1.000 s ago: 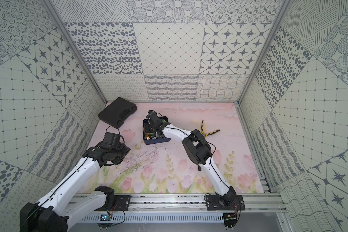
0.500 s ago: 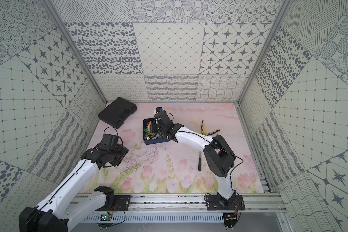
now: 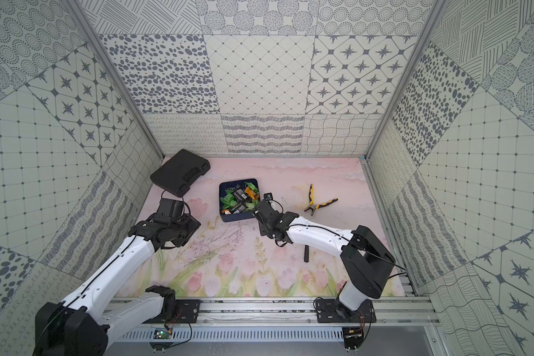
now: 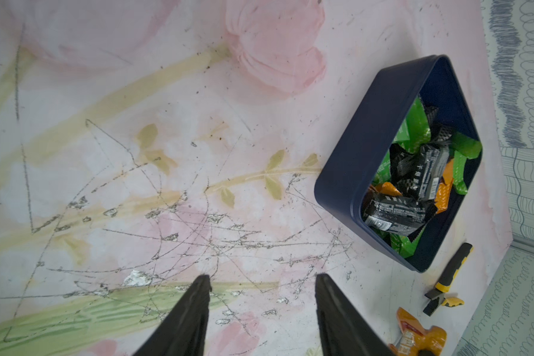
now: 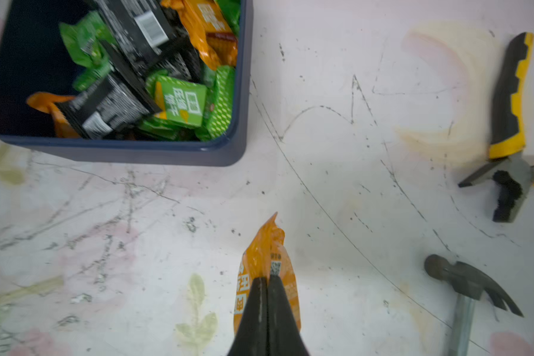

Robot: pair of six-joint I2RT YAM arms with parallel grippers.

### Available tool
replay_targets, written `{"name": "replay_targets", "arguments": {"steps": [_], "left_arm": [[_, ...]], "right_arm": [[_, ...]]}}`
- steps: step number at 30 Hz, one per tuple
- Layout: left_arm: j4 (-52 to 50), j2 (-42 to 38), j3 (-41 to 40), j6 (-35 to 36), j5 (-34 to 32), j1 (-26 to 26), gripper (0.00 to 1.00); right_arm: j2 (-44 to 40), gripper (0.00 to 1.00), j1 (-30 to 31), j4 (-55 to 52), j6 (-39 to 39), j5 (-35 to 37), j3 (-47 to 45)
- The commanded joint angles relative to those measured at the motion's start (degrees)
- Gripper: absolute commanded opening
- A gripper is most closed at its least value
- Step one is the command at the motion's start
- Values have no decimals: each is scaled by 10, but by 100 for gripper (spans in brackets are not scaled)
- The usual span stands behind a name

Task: Take the cookies out of the storage box
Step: Place the cookie at the center of the board.

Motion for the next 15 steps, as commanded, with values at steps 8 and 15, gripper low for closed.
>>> {"name": "replay_targets", "arguments": {"steps": [8, 15], "left_arm": [[22, 51, 55, 79, 16, -42, 60], [29, 85, 89, 91, 22, -59, 61]], "right_arm": [[96, 4, 51, -6, -16, 64, 10], [56, 40, 55, 20, 9, 1, 12]]}}
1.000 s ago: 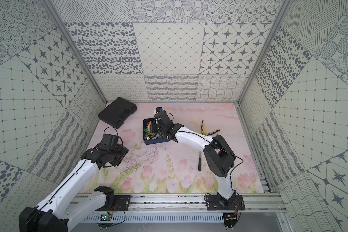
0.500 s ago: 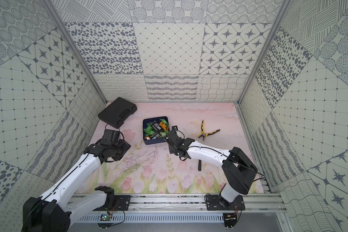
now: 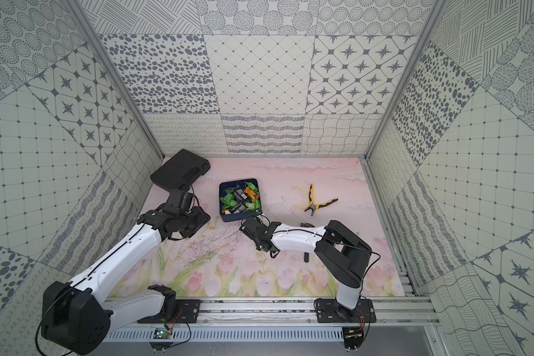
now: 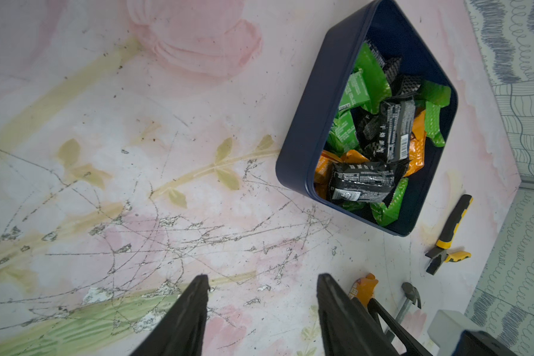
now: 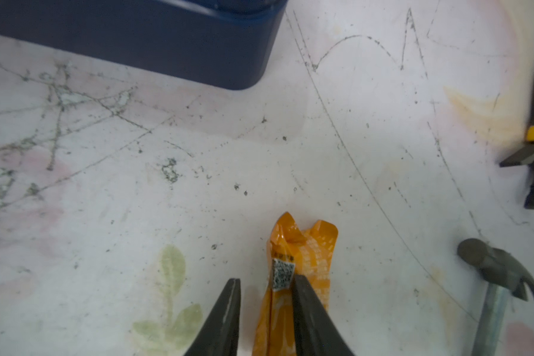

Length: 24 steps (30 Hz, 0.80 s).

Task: Take the cookies out of the storage box
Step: Place the cookie at the center of the board.

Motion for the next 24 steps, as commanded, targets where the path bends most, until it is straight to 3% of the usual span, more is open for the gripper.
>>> {"name": "replay_targets", "arguments": {"steps": [1, 12, 24], "left_arm": [[23, 23, 28, 37, 10, -9, 61], [37, 144, 136, 62, 6, -52, 64], [14, 331, 310, 63, -46, -99, 73]], "right_arm": [[-46, 43, 0, 28, 14, -47, 6], [-158, 47, -109, 51, 89, -181, -27], [-218, 48, -131, 52, 127, -146, -84]]}}
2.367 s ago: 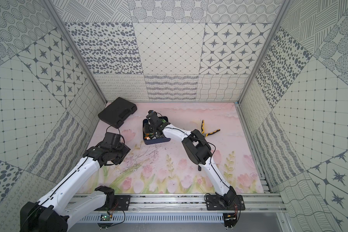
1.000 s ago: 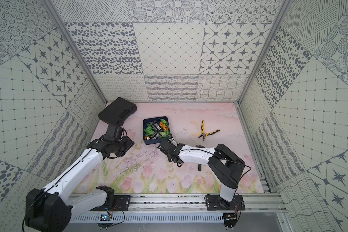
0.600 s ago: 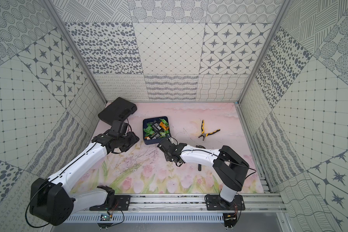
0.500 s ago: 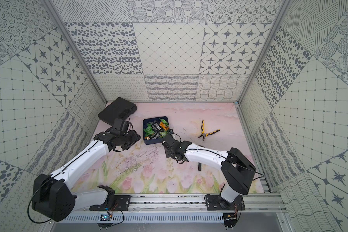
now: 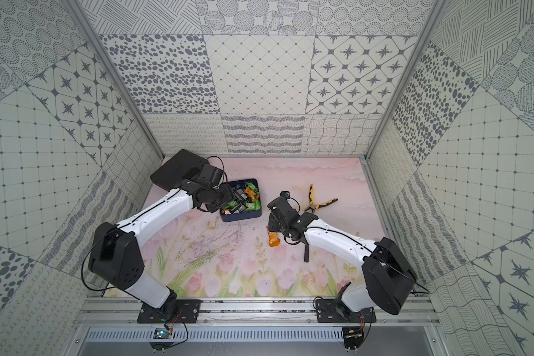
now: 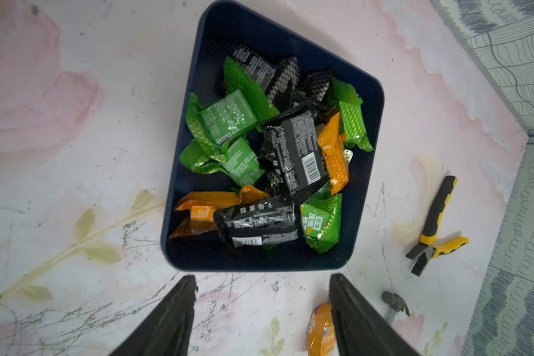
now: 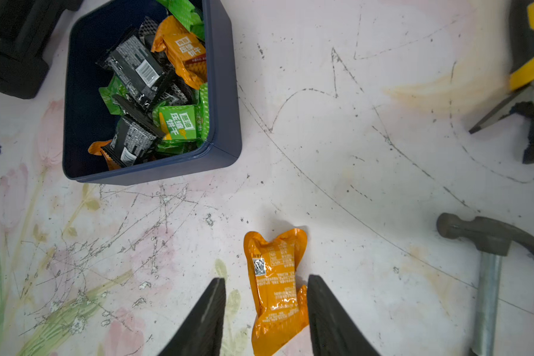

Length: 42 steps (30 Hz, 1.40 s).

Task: Take the cookies out of the storage box
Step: Place the cookie at the center of the board, then pick up the cookie from the storage box.

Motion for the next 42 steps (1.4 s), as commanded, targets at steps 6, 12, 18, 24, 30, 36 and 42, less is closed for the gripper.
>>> {"name": "replay_targets", "arguments": {"steps": [6, 12, 18, 24, 30, 36, 42], "left_arm": [[-83, 153, 177, 21, -93, -21, 75], [-156, 211, 259, -4, -156, -30, 80], [-200, 259, 310, -20, -182, -35, 82], [-201, 294, 337, -21, -174, -35, 82], [-218, 325, 367, -27, -177, -35, 82], [-220, 341, 372, -33, -178, -35, 80], [-221, 355, 376, -36, -173, -34, 72]], "right_arm": [[-39, 48, -4, 14, 28, 23, -24], [-42, 48, -5, 14, 35, 26, -31], [-42, 48, -6, 14, 37, 28, -28], [-41, 48, -6, 14, 41, 28, -28], [-34, 48, -6, 17, 39, 19, -26], [-18, 48, -6, 22, 30, 3, -15], [-8, 47, -6, 42, 27, -17, -14]]}}
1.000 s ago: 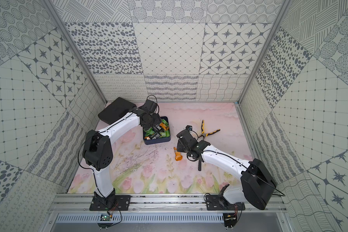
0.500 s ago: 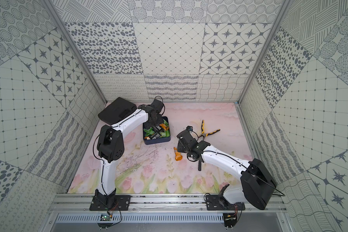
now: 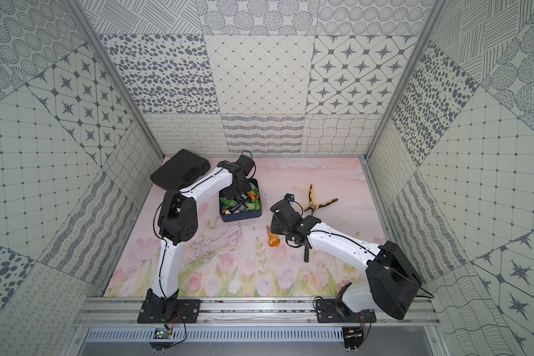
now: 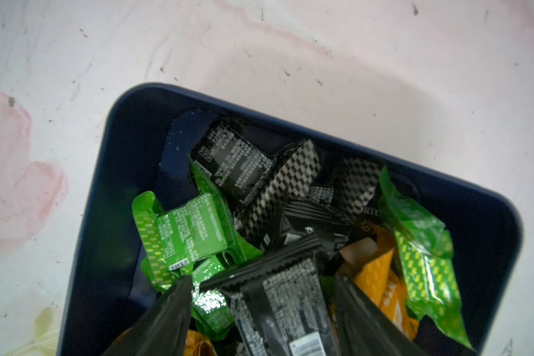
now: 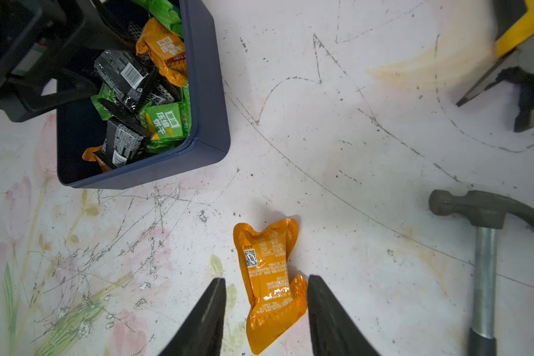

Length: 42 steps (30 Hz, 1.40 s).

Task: Take the cookies out of the storage box
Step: Pick up the cookie from the storage box.

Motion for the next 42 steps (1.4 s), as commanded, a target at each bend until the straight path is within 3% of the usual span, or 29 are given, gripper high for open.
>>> {"name": "replay_targets", "arguments": {"steps": [1, 12, 20, 28, 35, 42], "left_arm": [[-30, 10, 7, -8, -8, -1, 71], [-21, 2, 6, 6, -16, -1, 50], [7, -36, -7, 37, -31, 1, 45], [82, -110, -74, 72, -25, -1, 42], [111, -210, -183, 105, 44, -4, 40], [90, -315, -295, 140, 58, -59, 41]], "right_arm": [[9, 47, -3, 31, -5, -14, 12], [10, 45, -3, 46, -12, -39, 15], [7, 44, -2, 48, -10, -43, 15], [-3, 43, -3, 47, -9, -37, 8], [-21, 43, -3, 47, 5, -22, -14], [-41, 42, -8, 47, 21, -5, -42]]}}
